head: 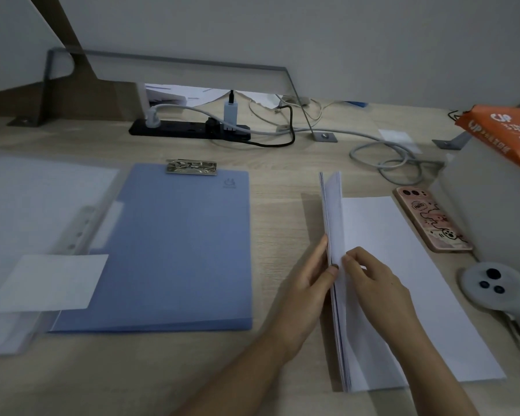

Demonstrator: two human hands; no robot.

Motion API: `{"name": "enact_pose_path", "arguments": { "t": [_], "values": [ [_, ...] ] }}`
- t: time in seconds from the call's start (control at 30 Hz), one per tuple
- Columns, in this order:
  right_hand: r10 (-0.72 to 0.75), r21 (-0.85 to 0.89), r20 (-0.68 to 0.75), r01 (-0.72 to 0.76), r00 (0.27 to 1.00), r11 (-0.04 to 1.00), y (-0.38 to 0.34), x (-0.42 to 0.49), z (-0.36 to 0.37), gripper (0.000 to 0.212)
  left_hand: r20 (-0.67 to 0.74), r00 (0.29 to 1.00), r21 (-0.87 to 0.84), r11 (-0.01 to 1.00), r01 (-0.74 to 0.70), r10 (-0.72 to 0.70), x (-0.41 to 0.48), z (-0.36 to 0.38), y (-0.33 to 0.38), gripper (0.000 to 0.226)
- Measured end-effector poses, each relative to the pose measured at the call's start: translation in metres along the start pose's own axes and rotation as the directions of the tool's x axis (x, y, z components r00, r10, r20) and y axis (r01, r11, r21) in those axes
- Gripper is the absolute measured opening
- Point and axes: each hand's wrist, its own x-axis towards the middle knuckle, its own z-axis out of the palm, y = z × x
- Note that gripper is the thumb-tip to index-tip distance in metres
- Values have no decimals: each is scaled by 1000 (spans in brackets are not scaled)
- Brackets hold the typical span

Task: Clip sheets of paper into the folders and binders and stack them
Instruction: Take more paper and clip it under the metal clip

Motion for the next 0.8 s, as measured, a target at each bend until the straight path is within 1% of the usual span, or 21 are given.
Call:
{"name": "enact_pose_path", "arguments": {
  "t": [0.07,0.13,0.2,0.23,0.27,0.3,0.33,0.4,0.43,0.5,0.6,0.67,0.7,0.77,0.8],
  "values": [
    [1,-12,2,-1,1000,1000,1,0,0,23,-40,999,61,998,3,0,-3,1,3,48],
    [8,-22,-2,-8,1000,1000,2,0,1,24,-123,992,154,988,15,4,-6,3,4,52],
    [11,-19,-20,-12,1000,1000,3,0,2,24,-228,970,320,947,-6,83,-8,5,6,56],
    [15,-10,-26,-16,1000,1000,4,0,2,24,-243,964,389,921,-6,109,-9,7,11,55],
    [18,2,-32,-18,999,1000,4,-1,2,24,-226,968,421,907,-8,113,-10,9,16,54],
    [24,18,-32,-23,999,1000,3,-1,1,25,-186,980,389,921,7,71,-10,10,21,51],
    [28,29,-31,-27,999,999,2,-1,1,25,-132,991,320,947,38,4,-9,13,26,45],
    [41,43,-17,-40,999,998,0,-1,-1,28,-51,992,244,962,121,-111,-9,17,36,28],
    [43,52,-10,-42,999,998,-1,-1,-2,30,-48,988,235,960,151,-144,-6,19,38,30],
    [57,75,2,-57,998,996,-3,0,-3,34,-90,977,254,944,212,-195,1,21,38,36],
    [72,89,32,-75,997,993,-2,2,-4,36,-164,964,345,904,254,-209,5,21,39,35],
    [71,98,59,-77,996,992,0,4,-6,30,-183,962,368,893,258,-203,7,19,36,40],
    [71,130,55,-78,996,988,0,5,-9,25,-195,960,369,892,262,-201,6,17,37,44],
    [83,214,-13,-78,996,974,0,6,-18,17,-216,958,357,897,259,-191,3,10,40,49],
    [91,236,-66,-73,994,969,-1,7,-25,19,-210,961,346,905,247,-182,0,6,45,48]
  ]
}}
